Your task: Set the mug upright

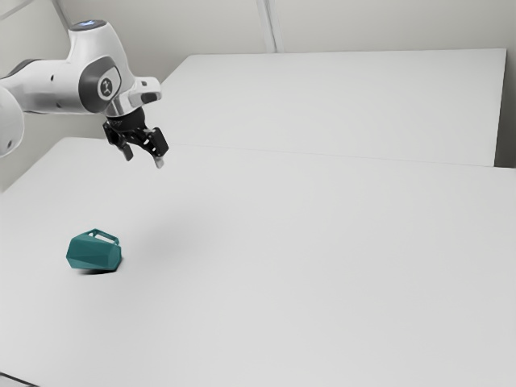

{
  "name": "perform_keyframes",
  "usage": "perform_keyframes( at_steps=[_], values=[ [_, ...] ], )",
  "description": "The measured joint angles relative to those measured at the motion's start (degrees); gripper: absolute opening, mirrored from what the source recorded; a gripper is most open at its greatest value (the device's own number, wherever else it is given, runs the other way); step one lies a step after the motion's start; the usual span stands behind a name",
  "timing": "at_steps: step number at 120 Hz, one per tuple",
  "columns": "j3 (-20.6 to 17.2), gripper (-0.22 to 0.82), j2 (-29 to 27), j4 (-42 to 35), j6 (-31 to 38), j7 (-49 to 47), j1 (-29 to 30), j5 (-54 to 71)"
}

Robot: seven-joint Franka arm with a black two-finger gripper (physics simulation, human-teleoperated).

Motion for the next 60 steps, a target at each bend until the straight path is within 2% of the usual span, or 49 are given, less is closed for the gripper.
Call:
perform_keyframes(
  at_steps=[15, 22, 60],
  values=[
    [0.20, 0.60, -0.21, 0.05, 0.57, 1.43, -0.01, -0.30],
    [1.95, 0.60, -0.33, -0.03, 0.66, 2.22, 0.15, -2.04],
    [2.55, 0.60, 0.30, -1.05, -4.36, 9.17, 12.88, -12.14]
  ],
)
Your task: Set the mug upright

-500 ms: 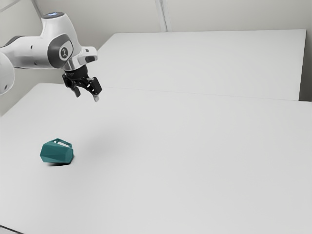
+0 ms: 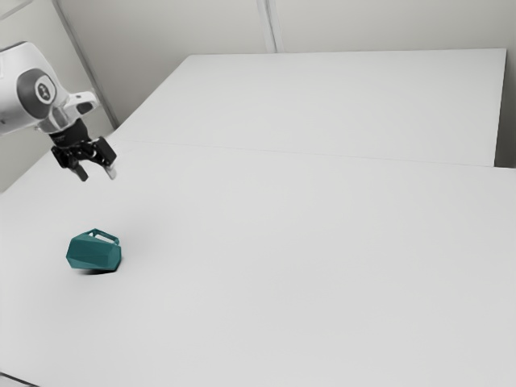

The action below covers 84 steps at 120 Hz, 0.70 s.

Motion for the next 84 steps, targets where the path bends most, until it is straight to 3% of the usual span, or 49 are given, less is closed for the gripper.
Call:
perform_keyframes(
  at_steps=[56, 84],
  values=[
    [1.44, 0.60, 5.80, -2.02, -8.65, 9.82, 11.61, -8.71],
    [-0.03, 0.60, 13.82, 2.87, -10.90, 14.33, 17.09, -10.34]
  ],
)
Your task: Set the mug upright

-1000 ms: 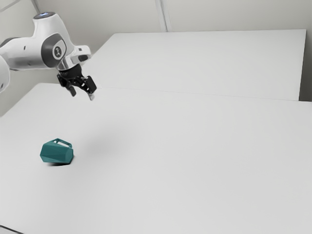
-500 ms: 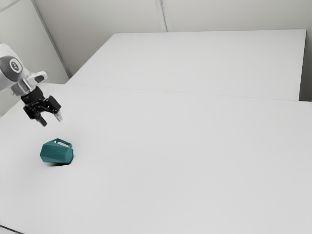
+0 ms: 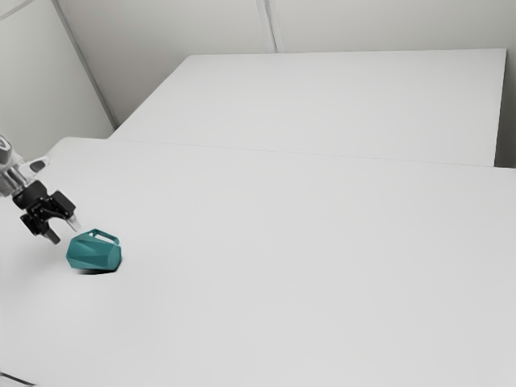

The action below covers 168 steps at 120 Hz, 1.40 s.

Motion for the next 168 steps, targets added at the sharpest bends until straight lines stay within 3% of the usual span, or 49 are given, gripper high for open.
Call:
perform_keyframes(
  at_steps=[43, 64, 106, 131, 168],
  values=[
    [-2.16, 0.58, 5.28, 3.06, -4.79, 5.50, 4.17, -8.73],
    [-3.13, 0.43, 5.73, 2.63, -6.99, 7.46, 5.54, -12.49],
    [-4.23, -0.03, 5.75, 1.66, -10.06, 10.83, 7.89, -15.59],
    [-4.66, -0.13, 5.66, 1.67, -10.61, 12.48, 8.07, -16.24],
    [-5.21, -0.16, 4.33, 1.53, -10.72, 13.96, 7.41, -16.94]
  ],
)
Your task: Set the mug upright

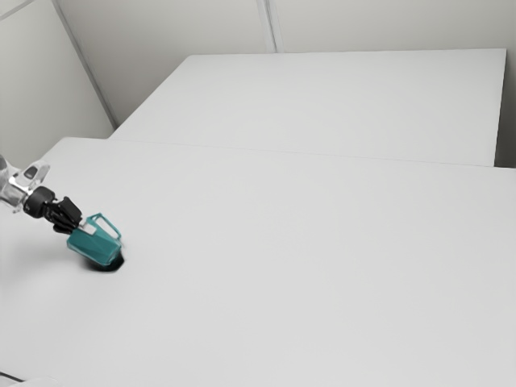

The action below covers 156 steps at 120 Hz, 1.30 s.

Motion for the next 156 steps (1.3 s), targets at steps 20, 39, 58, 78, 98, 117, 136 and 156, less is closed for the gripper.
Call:
perform_keyframes(
  at_steps=[20, 39, 58, 78, 98, 117, 136, 156],
  values=[
    [0.10, -0.17, -4.40, -1.59, -0.01, 0.01, -3.22, 0.06],
    [0.31, -0.17, -10.57, -4.99, 1.13, -0.88, -10.24, 0.65],
    [0.81, -0.17, -12.67, -6.63, 5.90, -3.19, -20.37, 4.12],
    [3.43, -0.17, -13.86, -10.45, 15.54, -6.91, -33.42, 10.77],
    [4.36, -0.17, -14.09, -10.85, 23.25, -13.66, -43.96, 22.49],
    [4.60, -0.17, -13.95, -12.00, 28.66, -22.07, -51.31, 30.62],
    [4.76, -0.17, -14.69, -15.74, 33.60, -30.55, -53.70, 35.26],
    [4.77, -0.17, -14.43, -16.79, 37.13, -38.06, -54.76, 36.86]
  ],
)
